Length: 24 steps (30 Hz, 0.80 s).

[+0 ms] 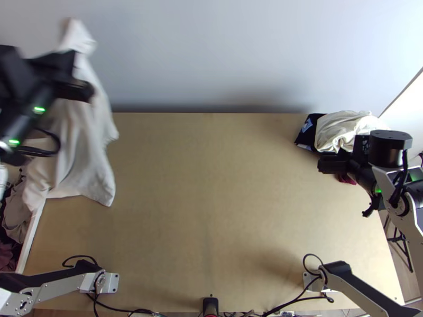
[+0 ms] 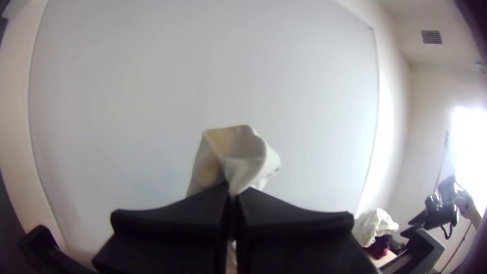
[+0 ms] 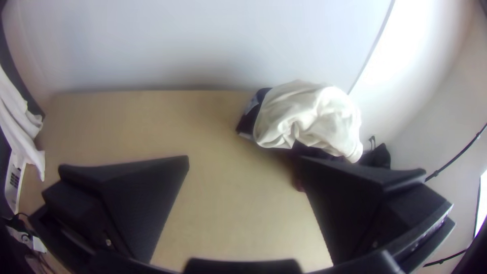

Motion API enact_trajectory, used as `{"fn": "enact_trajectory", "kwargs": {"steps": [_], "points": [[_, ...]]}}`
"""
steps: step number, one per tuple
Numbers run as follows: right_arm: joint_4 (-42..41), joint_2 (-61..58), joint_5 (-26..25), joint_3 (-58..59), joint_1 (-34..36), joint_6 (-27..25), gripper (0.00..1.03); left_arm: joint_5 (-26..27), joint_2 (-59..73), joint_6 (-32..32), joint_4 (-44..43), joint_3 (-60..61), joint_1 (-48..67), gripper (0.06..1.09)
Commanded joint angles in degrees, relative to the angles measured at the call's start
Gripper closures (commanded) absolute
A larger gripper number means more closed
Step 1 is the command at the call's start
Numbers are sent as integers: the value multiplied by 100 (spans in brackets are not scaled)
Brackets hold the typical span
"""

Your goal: Fold the t-shirt

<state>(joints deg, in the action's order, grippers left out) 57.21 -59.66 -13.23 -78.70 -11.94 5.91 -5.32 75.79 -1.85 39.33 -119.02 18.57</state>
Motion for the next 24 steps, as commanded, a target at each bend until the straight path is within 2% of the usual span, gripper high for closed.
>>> {"fn": "enact_trajectory", "kwargs": {"steps": [1, 10, 17, 21, 22, 23, 24], "points": [[9, -37, -4, -111, 316, -125, 4, -259, 366, 0, -242, 98, 1905, 105], [27, 130, 5, -58, 773, -205, 4, -479, 1105, -114, -567, 186, 3469, 105], [141, 332, 5, 109, 852, -205, 4, -479, 1500, -193, -1384, 951, 4436, 105], [141, 402, 5, 223, 843, -205, 4, -479, 1861, -343, -1516, 1083, 4867, 104], [150, 411, 5, 249, 834, -205, 4, -479, 1940, -343, -1516, 1083, 4955, 103], [141, 420, 5, 276, 817, -205, 4, -479, 2010, -334, -1507, 1083, 5016, 95], [141, 420, 5, 285, 790, -205, 4, -479, 2045, -307, -1463, 1092, 5069, 83]]}}
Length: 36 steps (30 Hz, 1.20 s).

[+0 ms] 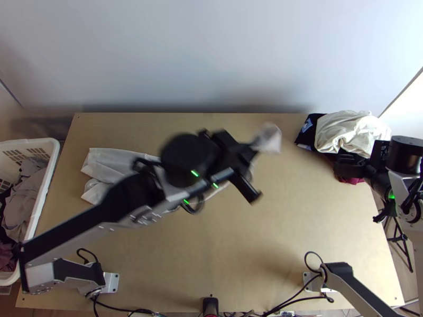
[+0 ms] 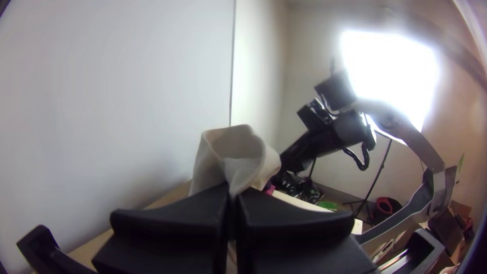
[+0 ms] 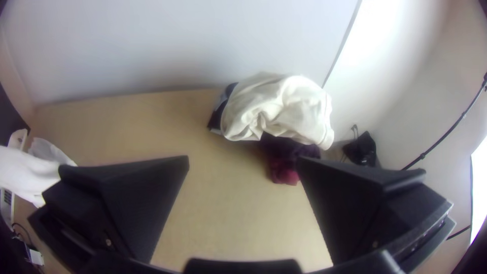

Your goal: Fold the t-shirt

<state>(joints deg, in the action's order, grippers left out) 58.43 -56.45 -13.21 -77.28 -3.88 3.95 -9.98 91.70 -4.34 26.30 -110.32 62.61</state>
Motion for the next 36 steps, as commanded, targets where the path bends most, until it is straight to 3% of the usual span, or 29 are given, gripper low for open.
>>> {"fn": "enact_trajectory", "kwargs": {"steps": [1, 4, 7, 13, 18, 24, 36], "points": [[10, 90, 3, 151, -34, -8, 4, -13, 454, 12, -108, 222, 674, 70], [-60, 63, 12, 195, -95, 10, 4, -110, 357, 30, 217, 169, 586, 34], [-78, 11, 12, 230, -201, 1, 4, -444, 146, 109, 463, 169, 225, 13], [-131, -121, 12, 301, -491, 1, 4, -822, -425, 135, 1096, 213, -856, 12], [-262, -323, 12, 195, -728, -25, 4, -813, -777, 135, 2247, 398, -1866, 12], [-385, -552, 12, -33, -1141, -157, 4, -804, -1295, 117, 3241, 1610, -3123, 12], [-403, -587, 12, 107, -1423, -157, 4, -795, -1365, -102, 3179, 4010, -4995, 12]]}}
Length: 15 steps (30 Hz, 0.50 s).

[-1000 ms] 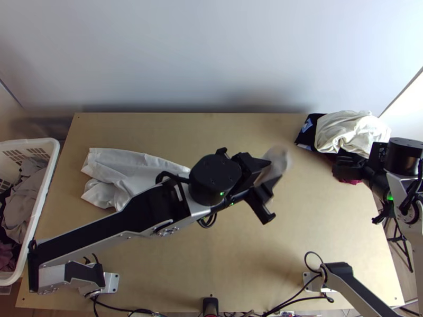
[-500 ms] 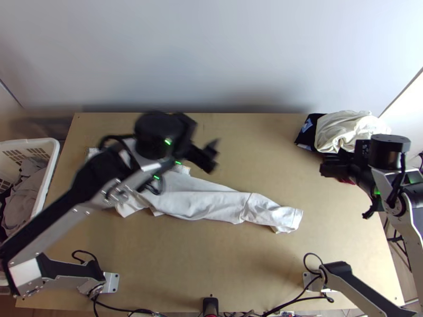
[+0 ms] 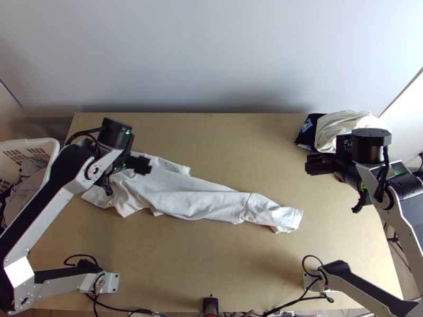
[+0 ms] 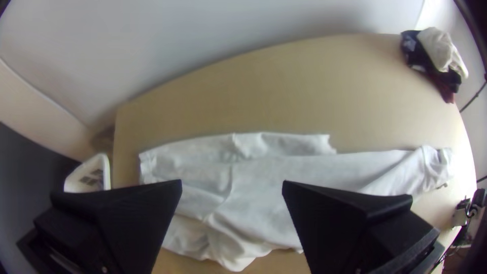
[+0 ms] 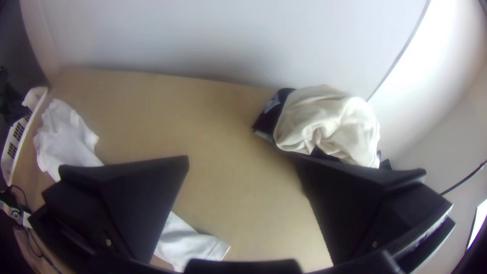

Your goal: Fold the t-shirt

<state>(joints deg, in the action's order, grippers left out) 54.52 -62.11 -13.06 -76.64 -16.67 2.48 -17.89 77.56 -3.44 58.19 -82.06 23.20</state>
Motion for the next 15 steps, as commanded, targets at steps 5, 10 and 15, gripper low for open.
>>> {"fn": "enact_trajectory", "kwargs": {"steps": [5, 10, 15], "points": [[-12, 23, -4, 123, -197, -11, 4, -4, 567, -658, 192, 1368, -1485, 12], [-12, 67, 14, 193, -249, -20, 4, -4, 972, -860, 122, 1342, -1520, 12], [-12, 155, 49, 308, -302, -20, 4, -4, 1314, -965, -45, 1245, -1397, 20]]}}
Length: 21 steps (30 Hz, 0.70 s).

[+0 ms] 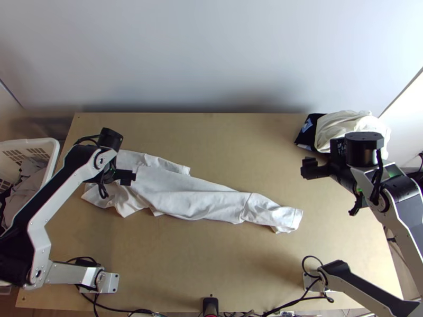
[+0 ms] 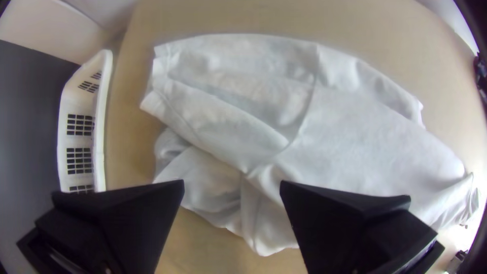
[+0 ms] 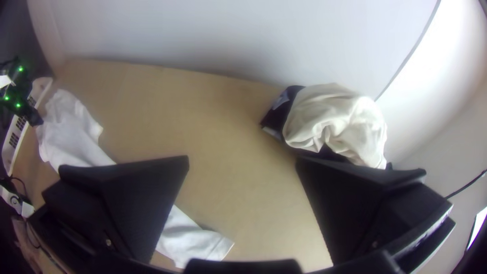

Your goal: Fold the t-shirt

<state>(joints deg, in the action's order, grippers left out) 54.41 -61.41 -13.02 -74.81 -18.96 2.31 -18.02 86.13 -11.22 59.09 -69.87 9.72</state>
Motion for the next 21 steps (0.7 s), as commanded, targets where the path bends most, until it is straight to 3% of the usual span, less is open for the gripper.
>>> {"fn": "enact_trajectory", "kwargs": {"steps": [1, 4, 8, 13, 17, 21], "points": [[8, 103, 45, 150, -81, -2, 4, 0, 519, -196, -135, -10, -14, 20], [26, 120, 45, 159, -90, -11, 4, 0, 695, -240, -135, -115, 83, 25], [17, 111, 45, 124, -117, -46, 4, 0, 879, -337, -179, -212, 101, 56], [-1, 50, 45, 98, -117, -46, 4, -8, 1011, -301, -135, -150, 110, 73], [-27, -12, 45, 80, -108, -46, 4, -26, 1038, -161, -161, -141, 127, 105], [-45, -47, 45, 63, -108, -46, 4, -26, 1029, -55, -152, -177, 162, 105]]}}
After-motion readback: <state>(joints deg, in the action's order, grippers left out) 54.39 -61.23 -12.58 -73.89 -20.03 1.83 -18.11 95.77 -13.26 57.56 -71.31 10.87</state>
